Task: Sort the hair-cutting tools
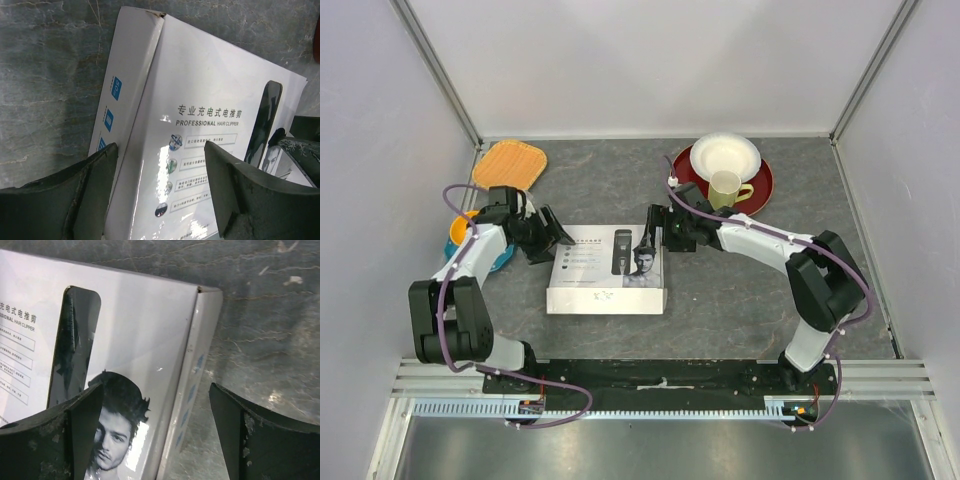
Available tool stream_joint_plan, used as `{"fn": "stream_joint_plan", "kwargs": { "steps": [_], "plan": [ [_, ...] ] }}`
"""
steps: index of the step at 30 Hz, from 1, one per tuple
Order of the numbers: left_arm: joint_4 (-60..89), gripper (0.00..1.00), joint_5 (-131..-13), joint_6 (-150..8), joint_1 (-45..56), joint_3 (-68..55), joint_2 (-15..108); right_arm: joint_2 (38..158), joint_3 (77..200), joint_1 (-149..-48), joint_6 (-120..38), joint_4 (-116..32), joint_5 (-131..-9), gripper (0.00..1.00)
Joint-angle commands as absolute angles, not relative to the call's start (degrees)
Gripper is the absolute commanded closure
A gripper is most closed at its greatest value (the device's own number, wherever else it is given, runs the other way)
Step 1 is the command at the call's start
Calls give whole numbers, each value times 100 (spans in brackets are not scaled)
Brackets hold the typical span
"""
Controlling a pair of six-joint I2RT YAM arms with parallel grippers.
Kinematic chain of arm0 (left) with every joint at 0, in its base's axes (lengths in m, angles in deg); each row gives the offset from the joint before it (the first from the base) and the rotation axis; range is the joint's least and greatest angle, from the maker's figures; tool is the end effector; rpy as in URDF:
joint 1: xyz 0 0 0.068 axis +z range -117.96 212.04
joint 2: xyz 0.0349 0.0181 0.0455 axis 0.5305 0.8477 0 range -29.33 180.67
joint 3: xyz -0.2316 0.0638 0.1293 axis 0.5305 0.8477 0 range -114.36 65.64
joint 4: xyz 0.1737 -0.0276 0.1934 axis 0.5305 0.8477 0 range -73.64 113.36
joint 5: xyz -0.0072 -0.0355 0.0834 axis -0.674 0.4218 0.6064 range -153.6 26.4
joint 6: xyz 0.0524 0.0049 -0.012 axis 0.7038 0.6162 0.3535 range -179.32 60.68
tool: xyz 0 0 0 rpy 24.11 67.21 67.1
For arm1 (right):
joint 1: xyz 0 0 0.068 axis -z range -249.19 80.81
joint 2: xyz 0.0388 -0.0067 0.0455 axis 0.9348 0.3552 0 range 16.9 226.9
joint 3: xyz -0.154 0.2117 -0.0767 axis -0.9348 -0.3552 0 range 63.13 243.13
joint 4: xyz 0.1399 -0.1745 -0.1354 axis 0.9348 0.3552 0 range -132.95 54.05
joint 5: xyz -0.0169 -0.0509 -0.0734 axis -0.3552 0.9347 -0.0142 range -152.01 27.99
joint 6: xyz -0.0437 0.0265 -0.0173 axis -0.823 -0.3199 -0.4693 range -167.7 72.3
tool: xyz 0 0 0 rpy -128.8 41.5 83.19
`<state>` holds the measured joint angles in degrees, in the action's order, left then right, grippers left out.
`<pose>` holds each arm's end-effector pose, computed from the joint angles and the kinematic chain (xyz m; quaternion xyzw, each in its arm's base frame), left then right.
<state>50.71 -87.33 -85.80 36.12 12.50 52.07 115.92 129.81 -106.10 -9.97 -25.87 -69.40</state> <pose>0.2740 0.0051 0.2166 -0.2036 0.9301 -0.2409 0.1885 0.2944 0.2269 0.2108 -0.0156 0.9362 0.2578 0.2385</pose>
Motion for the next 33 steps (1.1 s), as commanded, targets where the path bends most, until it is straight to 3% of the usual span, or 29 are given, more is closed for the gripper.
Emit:
{"fn": "stream_joint_plan", "kwargs": {
  "steps": [1,13,19,24,33],
  "plan": [
    [4721,23,-9295,-8639,3512,1133,5469,11823,13081,-10541,-675,-3222,-7553,8],
    [4439,23,-9498,-8991,3266,237,6312,12781,14556,-10154,-955,-3399,-7766,14],
    [5000,23,-8313,-8859,3257,-335,6392,12940,15217,-10145,-1315,-2766,-6686,13],
    [5441,23,-7644,-8789,3257,-266,5516,12237,14918,-10136,-1728,-2739,-5551,3],
    [5573,25,-8004,-8965,2994,1088,3748,11112,13943,-10136,-2037,-2344,-6455,3]
  ]
}}
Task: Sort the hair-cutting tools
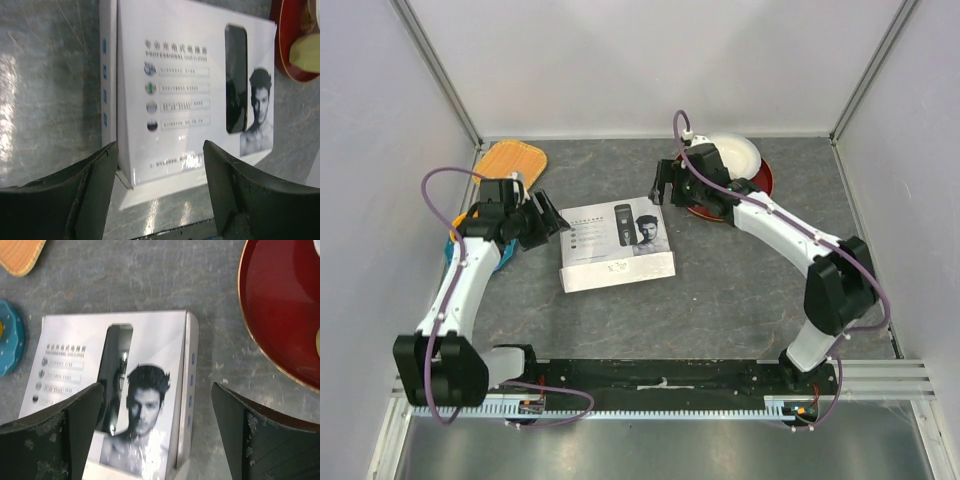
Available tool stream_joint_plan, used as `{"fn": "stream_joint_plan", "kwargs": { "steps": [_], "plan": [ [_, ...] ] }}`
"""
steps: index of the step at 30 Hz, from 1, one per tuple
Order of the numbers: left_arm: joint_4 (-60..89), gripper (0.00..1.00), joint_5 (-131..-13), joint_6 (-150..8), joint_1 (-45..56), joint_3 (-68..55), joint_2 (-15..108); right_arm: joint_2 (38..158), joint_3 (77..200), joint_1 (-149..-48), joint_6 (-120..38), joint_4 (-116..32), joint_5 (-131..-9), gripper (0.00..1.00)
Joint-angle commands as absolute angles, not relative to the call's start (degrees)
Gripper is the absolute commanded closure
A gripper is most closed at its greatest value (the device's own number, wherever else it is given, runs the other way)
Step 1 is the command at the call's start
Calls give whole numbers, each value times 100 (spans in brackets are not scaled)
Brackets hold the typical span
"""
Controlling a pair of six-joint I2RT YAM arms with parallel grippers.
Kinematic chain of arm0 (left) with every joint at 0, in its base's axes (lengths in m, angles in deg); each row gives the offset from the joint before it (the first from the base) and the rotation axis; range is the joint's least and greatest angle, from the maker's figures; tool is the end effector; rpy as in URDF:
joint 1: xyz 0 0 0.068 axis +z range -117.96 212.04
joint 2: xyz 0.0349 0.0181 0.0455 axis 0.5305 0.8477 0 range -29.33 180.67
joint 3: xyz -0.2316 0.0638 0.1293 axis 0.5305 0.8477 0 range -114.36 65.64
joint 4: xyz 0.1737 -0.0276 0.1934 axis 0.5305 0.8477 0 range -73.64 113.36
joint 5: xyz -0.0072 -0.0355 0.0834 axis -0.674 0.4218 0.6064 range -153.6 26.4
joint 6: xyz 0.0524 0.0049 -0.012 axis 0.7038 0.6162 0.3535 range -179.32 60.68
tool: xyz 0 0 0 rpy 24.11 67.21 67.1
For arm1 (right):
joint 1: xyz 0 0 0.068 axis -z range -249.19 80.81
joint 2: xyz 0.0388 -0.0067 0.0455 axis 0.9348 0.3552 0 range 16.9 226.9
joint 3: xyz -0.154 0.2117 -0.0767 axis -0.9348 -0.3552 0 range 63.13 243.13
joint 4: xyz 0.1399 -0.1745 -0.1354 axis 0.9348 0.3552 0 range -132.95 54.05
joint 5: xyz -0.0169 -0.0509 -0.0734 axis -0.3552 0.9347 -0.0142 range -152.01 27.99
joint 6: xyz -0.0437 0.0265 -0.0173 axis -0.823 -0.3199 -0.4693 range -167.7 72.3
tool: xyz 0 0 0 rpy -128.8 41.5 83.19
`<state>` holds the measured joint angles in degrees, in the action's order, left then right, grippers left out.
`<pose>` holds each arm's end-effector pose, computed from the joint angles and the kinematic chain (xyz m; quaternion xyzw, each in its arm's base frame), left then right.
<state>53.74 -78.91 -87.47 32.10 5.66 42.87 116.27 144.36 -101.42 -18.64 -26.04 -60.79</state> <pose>0.2616 -0.0092 0.2890 -0.1820 0.9133 -0.2043 0.3016 0.3424 0.2150 0.2918 -0.0196 0.8870 0.2270 0.4017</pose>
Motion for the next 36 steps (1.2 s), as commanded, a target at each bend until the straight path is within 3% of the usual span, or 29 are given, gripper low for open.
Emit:
{"fn": "stream_joint_plan", "kwargs": {
  "steps": [1,7,16,25,36],
  "plan": [
    [5582,25,-7995,-8982,2915,1280,3546,11033,13864,-10153,-2063,-2274,-6543,3],
    [5451,26,-8092,-9009,2817,1773,3404,10611,13249,-10145,-2274,-2229,-7061,3],
    [5248,29,-8557,-8930,2791,2020,3579,10926,12835,-10154,-2065,-2361,-8081,9],
    [5432,34,-8979,-8859,2747,2073,3686,11059,12852,-10145,-1633,-2239,-8994,24],
    [5635,40,-9155,-8789,2730,2020,3448,10839,12694,-10145,-1378,-1799,-9136,29]
  ]
}}
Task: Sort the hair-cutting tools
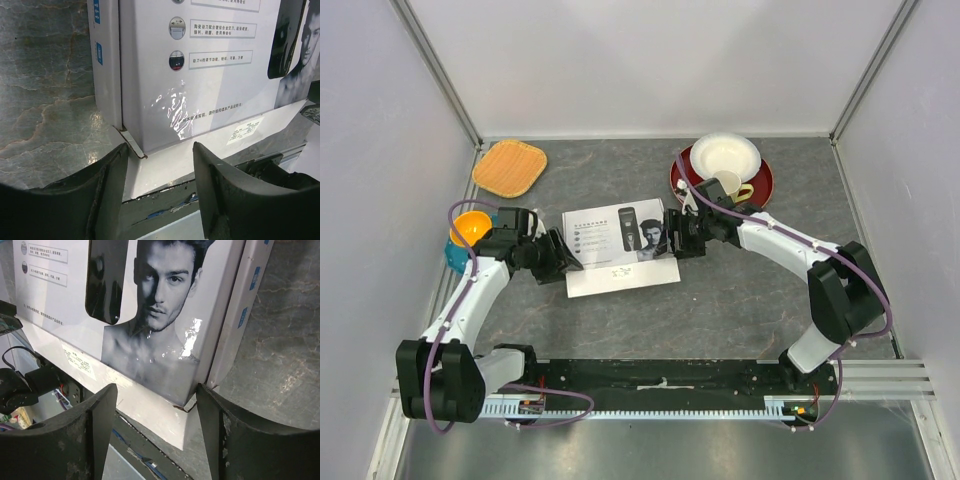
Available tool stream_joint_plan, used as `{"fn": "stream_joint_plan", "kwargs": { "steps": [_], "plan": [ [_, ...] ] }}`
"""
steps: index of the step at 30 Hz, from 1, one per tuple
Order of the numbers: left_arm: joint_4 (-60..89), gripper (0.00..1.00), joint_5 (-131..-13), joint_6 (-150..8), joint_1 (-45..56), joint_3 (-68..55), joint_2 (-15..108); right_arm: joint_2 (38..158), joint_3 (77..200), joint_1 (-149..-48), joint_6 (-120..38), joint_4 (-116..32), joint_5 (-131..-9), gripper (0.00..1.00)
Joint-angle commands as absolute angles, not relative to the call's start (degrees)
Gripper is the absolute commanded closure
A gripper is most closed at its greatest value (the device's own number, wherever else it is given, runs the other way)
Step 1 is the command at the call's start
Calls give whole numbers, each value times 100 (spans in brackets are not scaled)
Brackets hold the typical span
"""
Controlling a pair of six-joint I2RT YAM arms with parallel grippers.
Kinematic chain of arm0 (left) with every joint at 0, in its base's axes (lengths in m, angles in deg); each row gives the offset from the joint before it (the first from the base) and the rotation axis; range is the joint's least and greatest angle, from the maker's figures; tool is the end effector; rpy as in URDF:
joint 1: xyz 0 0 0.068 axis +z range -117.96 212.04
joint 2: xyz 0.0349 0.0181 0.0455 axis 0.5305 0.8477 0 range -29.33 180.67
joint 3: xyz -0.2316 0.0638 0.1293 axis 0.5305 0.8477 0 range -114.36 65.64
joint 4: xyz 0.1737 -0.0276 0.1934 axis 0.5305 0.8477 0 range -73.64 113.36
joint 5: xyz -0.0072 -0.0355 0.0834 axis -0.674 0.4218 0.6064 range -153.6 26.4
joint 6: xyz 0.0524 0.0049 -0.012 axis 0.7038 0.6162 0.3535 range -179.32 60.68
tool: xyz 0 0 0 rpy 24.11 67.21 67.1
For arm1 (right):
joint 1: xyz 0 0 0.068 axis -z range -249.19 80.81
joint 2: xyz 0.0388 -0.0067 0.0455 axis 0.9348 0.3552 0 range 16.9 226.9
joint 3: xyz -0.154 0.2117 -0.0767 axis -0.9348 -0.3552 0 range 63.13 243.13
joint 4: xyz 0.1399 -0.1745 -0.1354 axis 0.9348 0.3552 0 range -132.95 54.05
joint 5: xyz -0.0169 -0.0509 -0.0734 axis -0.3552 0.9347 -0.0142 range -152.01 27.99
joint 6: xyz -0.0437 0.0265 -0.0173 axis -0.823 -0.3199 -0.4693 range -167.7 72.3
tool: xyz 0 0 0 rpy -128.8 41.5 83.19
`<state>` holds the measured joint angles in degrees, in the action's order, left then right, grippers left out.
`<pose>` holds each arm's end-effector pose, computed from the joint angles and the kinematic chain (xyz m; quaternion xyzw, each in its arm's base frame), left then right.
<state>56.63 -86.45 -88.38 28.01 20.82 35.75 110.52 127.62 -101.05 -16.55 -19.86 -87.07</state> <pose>0.2103 -0.0287 0.2312 -0.1562 0.9364 -0.2546 0.1844 0.2851 0.1950 0.2261 -0.0759 0.9232 0.3401 0.1621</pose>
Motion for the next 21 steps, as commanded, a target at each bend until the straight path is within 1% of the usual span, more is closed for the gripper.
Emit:
{"fn": "stream_joint_plan", "kwargs": {
  "steps": [1,6,7,9,10,12,13,14,15,21],
  "plan": [
    [5635,40,-9155,-8789,2730,2012,3439,10830,12685,-10145,-1378,-1790,-9119,29],
    [5661,46,-9146,-8771,2730,2002,3456,10883,12641,-10145,-1351,-1781,-8987,35],
    [5661,47,-9138,-8780,2730,2011,3448,10883,12641,-10145,-1351,-1781,-8961,38],
    [5670,51,-9138,-8771,2730,2046,3465,10909,12615,-10154,-1343,-1781,-8917,41],
    [5670,55,-9129,-8763,2730,2064,3465,10918,12606,-10145,-1343,-1772,-8890,44],
    [5670,57,-9103,-8763,2730,2099,3465,10909,12606,-10145,-1343,-1781,-8855,45],
    [5661,58,-9094,-8763,2730,2108,3465,10909,12606,-10145,-1343,-1781,-8820,48],
    [5661,60,-9094,-8771,2730,2126,3465,10883,12597,-10145,-1343,-1781,-8794,49],
    [5661,60,-9094,-8771,2730,2134,3465,10874,12589,-10145,-1343,-1781,-8767,49],
    [5784,61,-8840,-8701,2730,2064,3483,10734,12571,-10145,-1430,-1720,-8425,36]
  ]
}}
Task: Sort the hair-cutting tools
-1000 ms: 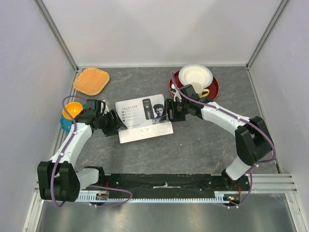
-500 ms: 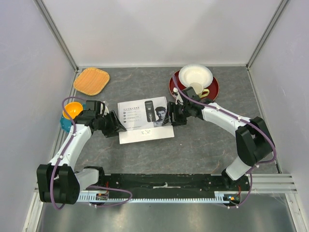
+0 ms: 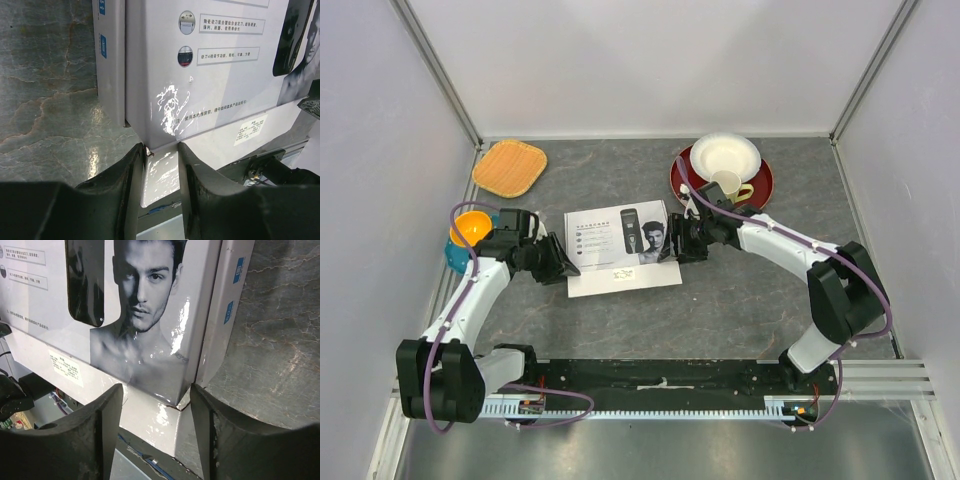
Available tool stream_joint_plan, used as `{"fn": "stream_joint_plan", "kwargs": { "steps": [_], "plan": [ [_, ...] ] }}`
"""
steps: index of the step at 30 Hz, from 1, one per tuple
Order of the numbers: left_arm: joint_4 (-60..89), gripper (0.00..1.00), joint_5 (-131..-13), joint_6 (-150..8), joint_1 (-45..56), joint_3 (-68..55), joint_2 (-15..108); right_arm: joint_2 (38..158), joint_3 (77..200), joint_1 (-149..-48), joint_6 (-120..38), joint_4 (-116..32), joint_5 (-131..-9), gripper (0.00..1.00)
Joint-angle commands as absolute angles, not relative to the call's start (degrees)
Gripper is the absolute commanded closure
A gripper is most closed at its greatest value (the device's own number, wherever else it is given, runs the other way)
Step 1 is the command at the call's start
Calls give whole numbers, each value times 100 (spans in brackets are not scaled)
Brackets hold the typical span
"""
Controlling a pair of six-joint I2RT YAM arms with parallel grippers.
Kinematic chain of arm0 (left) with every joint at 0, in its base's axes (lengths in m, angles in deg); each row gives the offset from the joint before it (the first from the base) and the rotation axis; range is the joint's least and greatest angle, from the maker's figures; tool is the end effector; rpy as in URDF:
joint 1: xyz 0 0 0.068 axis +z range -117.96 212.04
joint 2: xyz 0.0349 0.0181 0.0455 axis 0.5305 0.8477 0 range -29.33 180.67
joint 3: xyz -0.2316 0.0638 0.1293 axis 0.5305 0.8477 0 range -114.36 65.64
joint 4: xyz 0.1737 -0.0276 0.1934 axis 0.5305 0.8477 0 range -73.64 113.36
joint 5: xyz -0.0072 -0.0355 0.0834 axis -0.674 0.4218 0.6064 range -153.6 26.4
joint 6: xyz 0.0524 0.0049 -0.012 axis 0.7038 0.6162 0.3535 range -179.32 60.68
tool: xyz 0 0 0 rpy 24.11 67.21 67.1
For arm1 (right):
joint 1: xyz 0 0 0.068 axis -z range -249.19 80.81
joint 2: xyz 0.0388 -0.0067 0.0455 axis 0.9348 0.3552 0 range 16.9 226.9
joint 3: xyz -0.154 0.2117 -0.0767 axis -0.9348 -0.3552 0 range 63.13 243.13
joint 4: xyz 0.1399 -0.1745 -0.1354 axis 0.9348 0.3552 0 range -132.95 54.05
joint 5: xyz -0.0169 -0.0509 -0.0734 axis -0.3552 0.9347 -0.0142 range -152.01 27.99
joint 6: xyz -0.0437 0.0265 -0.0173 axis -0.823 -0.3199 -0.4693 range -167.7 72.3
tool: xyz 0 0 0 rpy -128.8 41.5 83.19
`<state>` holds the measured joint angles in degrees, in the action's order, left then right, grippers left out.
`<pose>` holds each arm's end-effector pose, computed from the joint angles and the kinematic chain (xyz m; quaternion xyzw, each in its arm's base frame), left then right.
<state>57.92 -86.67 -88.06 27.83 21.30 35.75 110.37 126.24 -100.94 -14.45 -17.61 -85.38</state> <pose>0.2071 -0.0293 0.2276 -0.1553 0.9398 -0.2526 0.1698 0.2799 0.1898 0.2168 -0.0474 0.9365 0.3183 0.1395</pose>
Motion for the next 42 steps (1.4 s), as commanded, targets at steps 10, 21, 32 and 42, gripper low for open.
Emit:
{"fn": "stream_joint_plan", "kwargs": {
  "steps": [10,21,32,42],
  "plan": [
    [6197,53,-8408,-8516,2730,1924,3412,10409,12422,-10145,-1597,-1456,-8213,28],
    [6259,53,-8426,-8517,2721,1950,3351,10312,12114,-10162,-1483,-1579,-8529,44],
    [6566,58,-8039,-8411,2730,1853,3272,10294,11982,-10215,-1351,-1746,-8618,58],
    [6514,58,-8171,-8437,2730,1897,3333,10294,11929,-10215,-1457,-1728,-8328,60]
  ]
}}
